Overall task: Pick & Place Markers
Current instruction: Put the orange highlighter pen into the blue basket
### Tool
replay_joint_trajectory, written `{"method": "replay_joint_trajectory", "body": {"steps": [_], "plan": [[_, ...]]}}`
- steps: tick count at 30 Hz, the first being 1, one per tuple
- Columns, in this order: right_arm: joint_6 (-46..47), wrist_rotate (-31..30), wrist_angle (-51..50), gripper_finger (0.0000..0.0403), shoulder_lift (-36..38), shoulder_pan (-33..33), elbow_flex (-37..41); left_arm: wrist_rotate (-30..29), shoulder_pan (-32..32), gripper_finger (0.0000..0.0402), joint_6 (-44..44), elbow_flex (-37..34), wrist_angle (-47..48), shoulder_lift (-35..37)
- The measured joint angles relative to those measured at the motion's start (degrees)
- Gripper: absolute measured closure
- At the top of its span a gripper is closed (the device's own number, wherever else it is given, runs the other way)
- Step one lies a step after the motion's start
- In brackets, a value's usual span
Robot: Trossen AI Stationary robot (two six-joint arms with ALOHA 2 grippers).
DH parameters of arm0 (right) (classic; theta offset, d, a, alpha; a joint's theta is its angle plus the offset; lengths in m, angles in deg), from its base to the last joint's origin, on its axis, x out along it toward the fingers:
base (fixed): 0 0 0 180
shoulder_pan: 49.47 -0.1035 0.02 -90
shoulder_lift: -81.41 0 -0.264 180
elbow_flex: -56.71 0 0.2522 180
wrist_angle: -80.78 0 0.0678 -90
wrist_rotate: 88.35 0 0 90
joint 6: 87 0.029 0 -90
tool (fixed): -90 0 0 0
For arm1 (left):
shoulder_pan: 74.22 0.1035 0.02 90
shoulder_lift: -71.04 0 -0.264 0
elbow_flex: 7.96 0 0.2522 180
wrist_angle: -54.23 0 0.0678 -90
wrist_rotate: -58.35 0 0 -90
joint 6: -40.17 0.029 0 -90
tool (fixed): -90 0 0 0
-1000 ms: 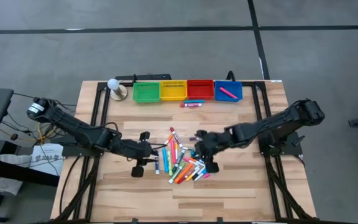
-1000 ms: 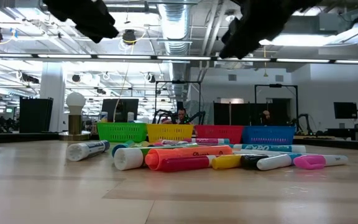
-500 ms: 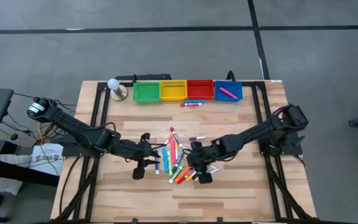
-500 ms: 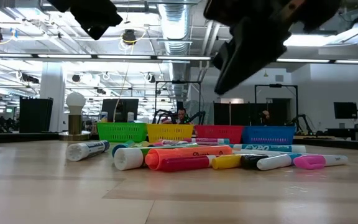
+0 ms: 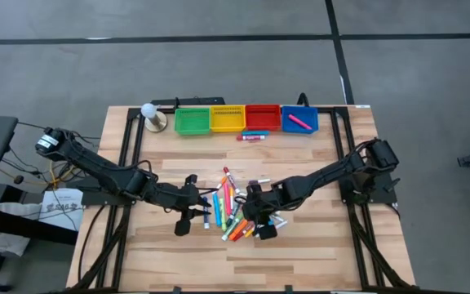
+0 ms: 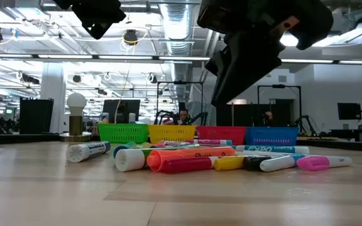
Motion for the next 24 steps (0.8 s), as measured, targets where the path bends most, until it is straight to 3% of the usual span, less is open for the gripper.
{"method": "replay_joint_trajectory", "body": {"steps": [11, 24], "plan": [[-2.21, 0.01, 2.73, 0.0302, -3.27, 0.62, -0.02, 0.01, 0.0, 0.03, 0.0, 0.0, -1.27, -0.01], [-5.74, 0.08, 2.37, 0.03, -3.28, 1.03, -0.02, 0.01, 0.0, 0.03, -0.02, 0.0, -2.12, -0.01]]}}
